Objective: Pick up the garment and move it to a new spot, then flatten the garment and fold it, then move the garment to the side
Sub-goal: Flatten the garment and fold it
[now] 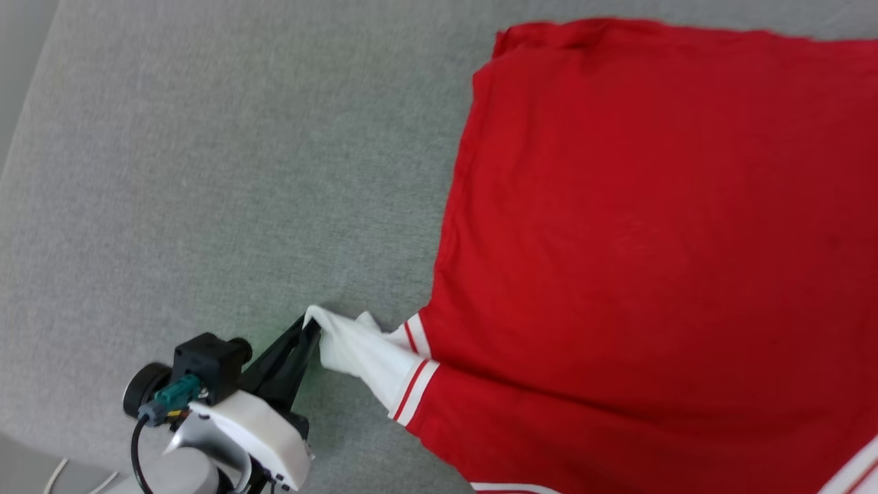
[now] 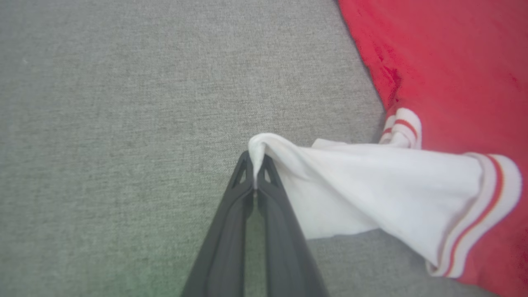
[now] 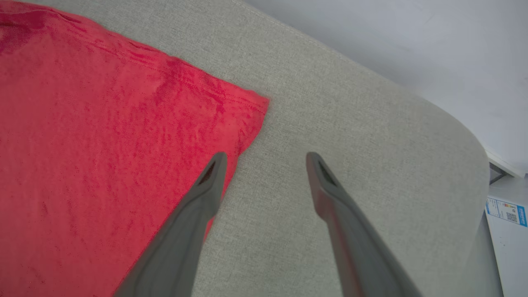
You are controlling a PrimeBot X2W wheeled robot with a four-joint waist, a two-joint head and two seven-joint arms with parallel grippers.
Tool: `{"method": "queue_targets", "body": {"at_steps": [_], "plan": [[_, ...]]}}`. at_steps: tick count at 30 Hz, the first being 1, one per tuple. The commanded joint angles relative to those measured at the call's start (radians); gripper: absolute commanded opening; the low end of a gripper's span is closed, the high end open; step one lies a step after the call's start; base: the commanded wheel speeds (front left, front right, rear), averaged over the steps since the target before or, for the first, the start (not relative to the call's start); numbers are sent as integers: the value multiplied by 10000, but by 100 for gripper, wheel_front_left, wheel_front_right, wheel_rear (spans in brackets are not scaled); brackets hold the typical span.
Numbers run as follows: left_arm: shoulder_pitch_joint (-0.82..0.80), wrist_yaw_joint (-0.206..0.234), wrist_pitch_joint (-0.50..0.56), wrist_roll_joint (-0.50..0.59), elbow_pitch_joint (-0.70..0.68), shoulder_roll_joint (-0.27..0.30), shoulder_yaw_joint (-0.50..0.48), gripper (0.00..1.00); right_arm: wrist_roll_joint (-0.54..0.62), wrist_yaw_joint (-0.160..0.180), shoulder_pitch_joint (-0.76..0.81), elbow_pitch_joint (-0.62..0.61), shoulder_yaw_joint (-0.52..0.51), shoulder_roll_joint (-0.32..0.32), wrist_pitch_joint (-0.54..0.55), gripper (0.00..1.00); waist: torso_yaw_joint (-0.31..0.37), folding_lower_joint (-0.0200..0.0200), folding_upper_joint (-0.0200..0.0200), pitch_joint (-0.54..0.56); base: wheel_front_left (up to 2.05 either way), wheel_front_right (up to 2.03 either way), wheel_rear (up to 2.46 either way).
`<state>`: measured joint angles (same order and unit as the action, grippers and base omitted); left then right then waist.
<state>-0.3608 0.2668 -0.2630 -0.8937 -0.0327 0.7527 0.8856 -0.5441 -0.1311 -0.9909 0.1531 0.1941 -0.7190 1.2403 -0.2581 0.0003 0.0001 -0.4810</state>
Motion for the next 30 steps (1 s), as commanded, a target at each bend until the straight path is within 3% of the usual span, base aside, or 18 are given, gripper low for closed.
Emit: {"method": "queue_targets", "body": {"at_steps": [1,6,14,15,16,17,23,30], "plan": [[-249,-12,-22,241,-58,-149,-156,0,370,6,-375,473,-89,321,194,100,-725,-3,-1,-880,0,0,0],[-337,-85,-21,560,-124,-349,-353,0,884,7,-510,1183,-286,728,395,100,-932,-3,-1,-1314,0,0,0],[-185,-138,-8,892,-199,-570,-695,0,1313,4,1088,2003,-697,1286,412,100,-936,-3,-1,-1618,0,0,0],[-148,-137,3,895,-195,-574,-733,0,1299,4,1162,1989,-707,1303,395,87,-902,-3,-1,-1602,0,0,0],[-96,-136,3,920,-187,-564,-751,0,1292,4,1159,1916,-718,1299,356,10,-864,-3,-1,-1571,0,0,0],[-61,-141,3,960,-194,-564,-788,0,1270,4,1097,1828,-722,1284,254,0,-820,-3,-1,-1518,0,0,0],[286,-84,1,911,-97,-523,-962,0,974,6,288,1155,-524,1172,-645,0,-419,-3,-1,-798,0,0,0],[826,86,-10,735,146,-309,-1060,0,-279,6,1067,-57,621,-5,-1435,0,87,-3,-1,450,0,0,0]]}}
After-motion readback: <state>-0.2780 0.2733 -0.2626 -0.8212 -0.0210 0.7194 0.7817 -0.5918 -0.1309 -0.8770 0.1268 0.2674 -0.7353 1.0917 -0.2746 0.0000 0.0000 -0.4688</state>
